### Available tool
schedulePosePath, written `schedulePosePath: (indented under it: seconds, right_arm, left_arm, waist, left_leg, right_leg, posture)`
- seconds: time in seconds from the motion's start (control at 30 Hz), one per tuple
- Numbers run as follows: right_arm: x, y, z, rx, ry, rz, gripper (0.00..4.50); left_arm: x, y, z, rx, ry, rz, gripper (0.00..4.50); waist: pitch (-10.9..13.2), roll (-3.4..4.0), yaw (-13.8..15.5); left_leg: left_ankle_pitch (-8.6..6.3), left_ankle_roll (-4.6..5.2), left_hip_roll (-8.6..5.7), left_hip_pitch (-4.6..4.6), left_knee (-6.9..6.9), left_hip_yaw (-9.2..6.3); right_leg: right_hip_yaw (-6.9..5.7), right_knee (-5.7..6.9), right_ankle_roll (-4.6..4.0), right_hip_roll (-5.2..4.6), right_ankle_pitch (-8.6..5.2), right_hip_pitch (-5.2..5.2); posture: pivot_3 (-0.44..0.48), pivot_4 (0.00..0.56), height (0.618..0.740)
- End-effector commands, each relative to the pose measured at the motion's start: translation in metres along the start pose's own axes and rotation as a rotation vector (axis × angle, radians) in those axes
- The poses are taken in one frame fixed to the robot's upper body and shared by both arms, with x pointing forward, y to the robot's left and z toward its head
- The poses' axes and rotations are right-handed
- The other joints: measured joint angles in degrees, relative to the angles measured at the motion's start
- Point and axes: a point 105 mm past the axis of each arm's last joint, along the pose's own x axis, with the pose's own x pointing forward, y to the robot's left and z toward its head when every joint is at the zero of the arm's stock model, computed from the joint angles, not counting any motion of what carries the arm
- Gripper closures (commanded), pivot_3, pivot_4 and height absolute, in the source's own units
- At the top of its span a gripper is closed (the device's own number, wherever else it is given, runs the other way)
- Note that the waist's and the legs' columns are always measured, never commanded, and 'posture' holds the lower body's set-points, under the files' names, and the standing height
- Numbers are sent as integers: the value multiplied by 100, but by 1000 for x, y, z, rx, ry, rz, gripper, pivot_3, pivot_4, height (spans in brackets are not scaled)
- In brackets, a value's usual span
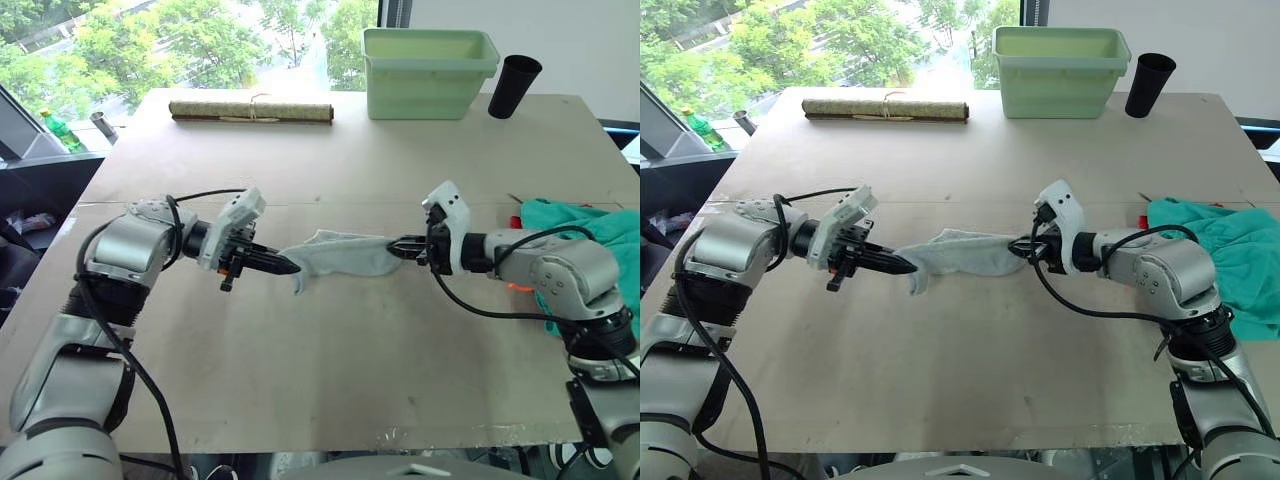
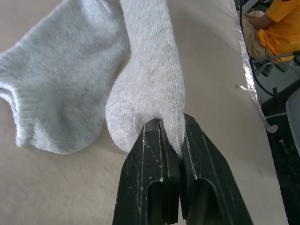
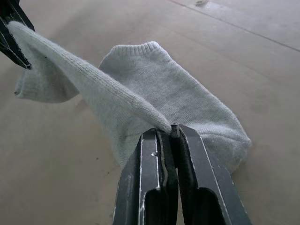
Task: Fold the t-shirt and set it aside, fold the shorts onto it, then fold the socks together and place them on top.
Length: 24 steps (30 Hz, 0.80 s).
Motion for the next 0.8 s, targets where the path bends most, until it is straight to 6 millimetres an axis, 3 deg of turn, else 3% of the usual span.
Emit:
schedulePosePath:
  seconds: [0.03, 0.27, 0.37, 0.53, 0.57, 0.6, 0.67, 0.8]
  right_arm:
    - [-1, -4, 8, -29, -17, -15, 4422]
    - [9, -18, 4, -30, 5, -65, 4422]
    - [14, -28, -2, -61, 29, -114, 4500]
    - [22, -33, -5, -92, 31, -148, 4500]
    - [23, -33, -6, -99, 34, -154, 4500]
    - [24, -34, -8, -108, 38, -163, 4500]
    - [25, -37, -9, -119, 39, -183, 4500]
    - [26, -38, -9, -117, 31, -193, 4500]
  left_arm:
    - [-2, 7, 10, 47, 13, 7, 4500]
    - [5, 27, 16, 74, 44, 19, 4500]
    - [7, 34, 18, 108, 73, 28, 3493]
    - [7, 50, 24, 149, 73, 79, 1177]
    - [6, 52, 25, 156, 77, 89, 995]
    - [6, 55, 26, 167, 79, 105, 530]
    - [7, 62, 31, 188, 59, 154, 35]
    - [5, 71, 37, 204, 27, 226, 35]
  waist:
    - [0, 0, 2]
    - [-1, -1, -14]
    - [-1, -1, -15]
    - [-1, -2, -5]
    - [-1, -2, -12]
    - [-2, -3, -16]
    - [-2, -3, -21]
    - [-3, -5, -22]
  left_leg:
    - [0, 0, 0, 0, 1, 0]
    - [0, 1, 1, -2, 3, 4]
    - [1, 1, 1, -10, 9, 6]
    - [1, 2, 1, -17, 18, 10]
    - [1, 2, 1, -18, 19, 10]
    - [1, 2, 2, -18, 19, 12]
    - [1, 2, 3, -19, 19, 14]
    - [1, 2, 5, -19, 21, 16]
  right_leg:
    - [0, 0, 0, 0, 0, 0]
    - [2, 5, 0, 6, 0, -3]
    - [6, 6, 0, 9, 0, -10]
    - [8, 10, 1, 12, 0, -17]
    - [8, 10, 1, 12, 0, -18]
    - [11, 11, 2, 13, 1, -20]
    - [14, 13, 1, 15, 1, -24]
    - [17, 14, 2, 15, 1, -25]
  posture:
    - [0, 150, 737]
    - [0, 150, 737]
    - [0, 150, 737]
    - [0, 150, 737]
    - [0, 150, 737]
    - [0, 150, 737]
    - [0, 150, 737]
    - [0, 150, 737]
